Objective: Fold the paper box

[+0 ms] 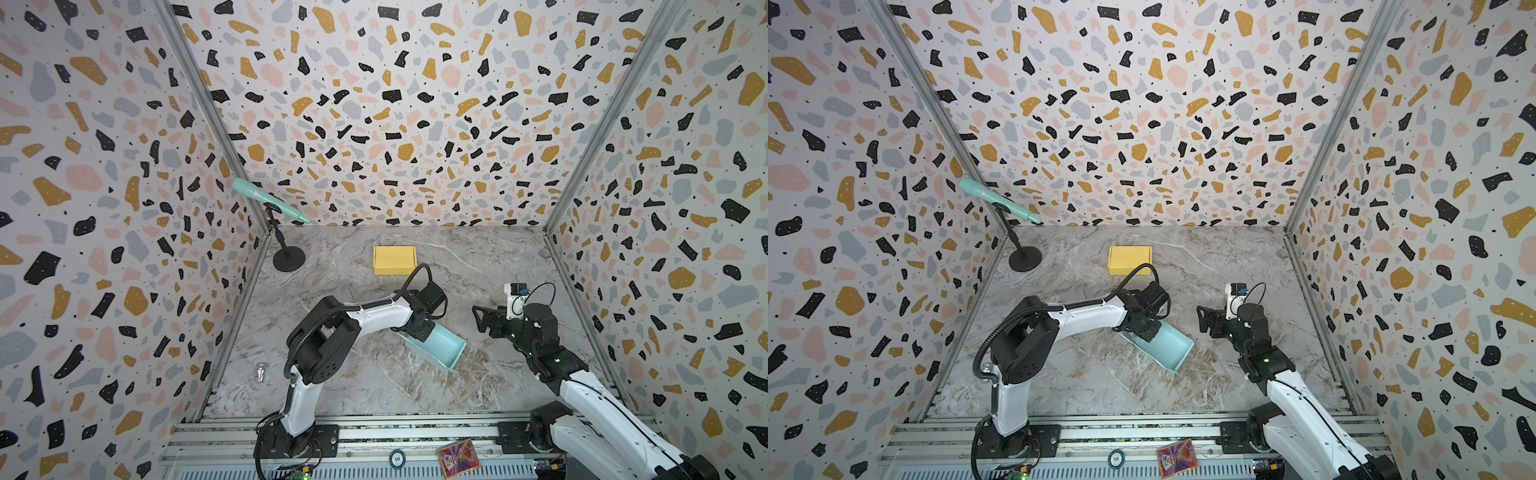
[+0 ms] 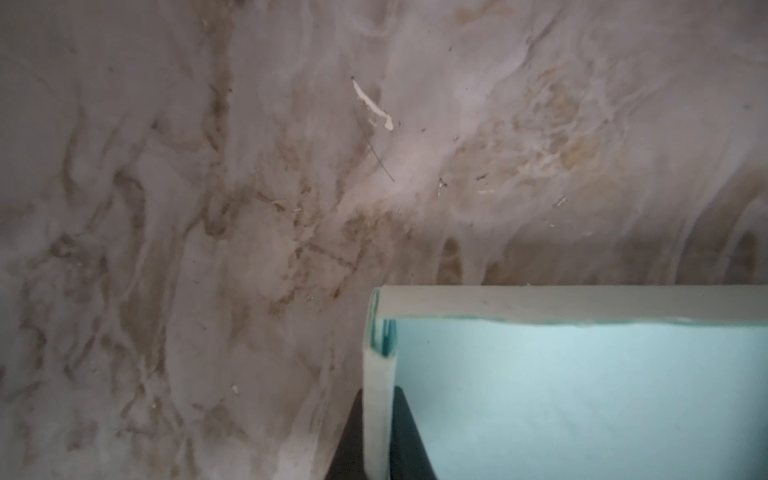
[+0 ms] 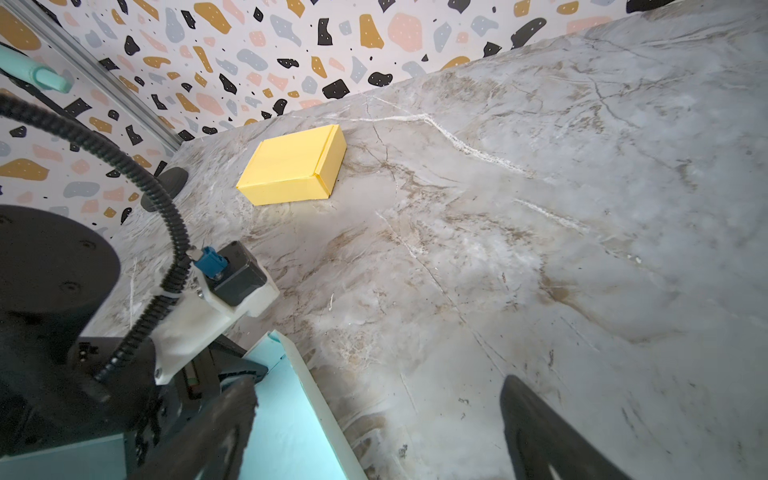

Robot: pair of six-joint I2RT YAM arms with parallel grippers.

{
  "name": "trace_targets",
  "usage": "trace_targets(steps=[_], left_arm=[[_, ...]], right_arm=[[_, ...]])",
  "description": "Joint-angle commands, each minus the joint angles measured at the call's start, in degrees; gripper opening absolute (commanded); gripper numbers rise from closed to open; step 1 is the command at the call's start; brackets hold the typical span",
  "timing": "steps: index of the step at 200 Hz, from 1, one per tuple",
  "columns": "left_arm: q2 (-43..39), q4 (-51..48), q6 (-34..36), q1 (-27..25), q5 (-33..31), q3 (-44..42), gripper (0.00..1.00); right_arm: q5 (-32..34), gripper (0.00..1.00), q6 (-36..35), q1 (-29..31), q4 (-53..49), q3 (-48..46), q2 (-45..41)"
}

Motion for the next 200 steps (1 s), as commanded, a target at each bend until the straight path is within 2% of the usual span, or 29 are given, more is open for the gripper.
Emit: trace_targets(steps=[1,37,94,200], left_arm=[[3.38,-4.37,0.33,0.13,-3.59,-1.20,0.13],[4.03,-4.40,0.44,0.16,-4.35,-0.56,0.20],[4.10,-4.81,0.45,0.21,-4.89,0.03,0.22],[2.71,-5.56,0.59,0.14,-3.64,2.49,0.34]], right_arm=[[-1.74,0.93,-1.38,-0.80,0.71,0.24,-1.21],[-1.86,0.92,-1.41,-1.35,0.56,-0.24,-2.62],[-3.44,0.92,-1.98,-2.57,1.76,-0.28,-0.76],[-3.95,0.92,-1.46,-2.75,1.01,-0.07,-1.50]])
